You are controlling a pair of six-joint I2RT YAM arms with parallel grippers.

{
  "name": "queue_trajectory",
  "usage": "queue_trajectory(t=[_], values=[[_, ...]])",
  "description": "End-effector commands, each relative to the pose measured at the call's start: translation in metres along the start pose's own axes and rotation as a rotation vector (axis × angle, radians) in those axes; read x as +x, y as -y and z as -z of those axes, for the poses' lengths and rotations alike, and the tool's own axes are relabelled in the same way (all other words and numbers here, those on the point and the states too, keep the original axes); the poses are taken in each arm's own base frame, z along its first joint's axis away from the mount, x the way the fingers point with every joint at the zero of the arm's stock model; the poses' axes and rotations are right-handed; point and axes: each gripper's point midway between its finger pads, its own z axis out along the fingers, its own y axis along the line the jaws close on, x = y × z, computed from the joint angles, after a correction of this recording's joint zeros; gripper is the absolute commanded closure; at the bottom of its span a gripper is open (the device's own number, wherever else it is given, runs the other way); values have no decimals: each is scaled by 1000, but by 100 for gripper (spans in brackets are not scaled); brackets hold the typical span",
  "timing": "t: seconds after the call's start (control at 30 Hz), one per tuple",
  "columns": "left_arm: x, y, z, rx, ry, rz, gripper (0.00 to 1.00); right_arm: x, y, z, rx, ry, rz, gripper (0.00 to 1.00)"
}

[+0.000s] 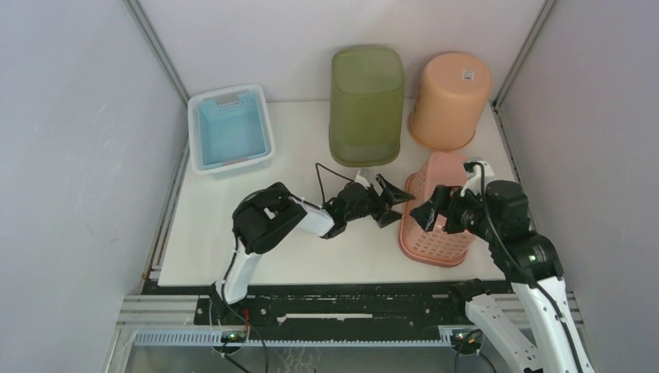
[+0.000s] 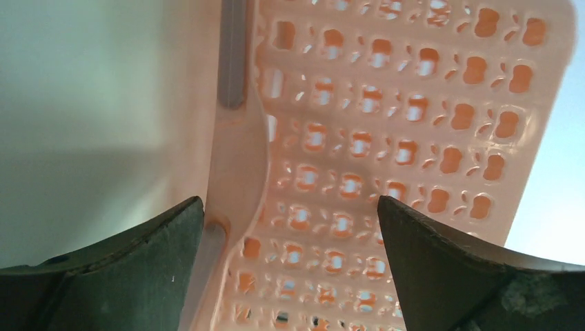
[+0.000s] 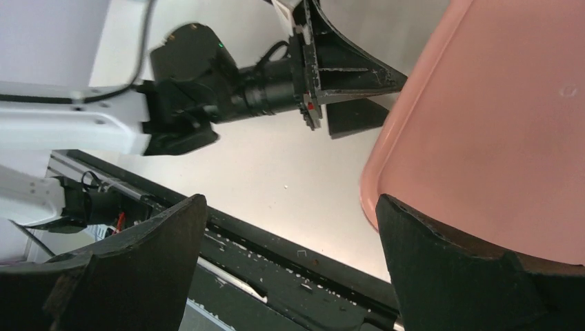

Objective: Turn the large container upside down

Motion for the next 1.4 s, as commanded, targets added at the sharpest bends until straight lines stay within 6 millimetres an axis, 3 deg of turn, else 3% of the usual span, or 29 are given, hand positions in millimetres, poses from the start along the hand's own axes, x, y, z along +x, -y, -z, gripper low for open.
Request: queue_trajectory(t=[0.0,0.2,0.33,0.43,0.57,0.7,0.77,0.87,0.93,1.1,1.17,1.37], values=[[2,-32,19,-262,-20,-209,0,-8,0,-24,-31,26,-33,0],[-29,-39,56,-463,95,-380,0,-4,12,-32,15,17,-36,0],[-48,-18,98,-486,172,-456,0,-1,10,-38,-1,5,-41,4],[-61,13,131,-503,239,-558,0,3,-3,-50,-79,-15,-55,7],[-85,51,173,-501,329,-620,0,10,-26,-79,-143,-65,-41,11],[-119,69,220,-544,432,-646,0,25,-40,-118,-137,-134,-11,11],[-134,76,242,-572,491,-658,0,35,-37,-141,-101,-170,-14,11],[-151,84,269,-581,551,-656,0,53,-14,-173,16,-231,-21,11],[-161,87,284,-587,581,-647,0,70,13,-189,137,-290,-10,10],[-184,92,310,-608,654,-630,0,94,101,-193,451,-396,4,9],[-192,91,313,-616,663,-621,0,92,122,-189,508,-402,-8,9],[-215,85,320,-656,697,-601,0,60,160,-172,541,-329,-138,9]])
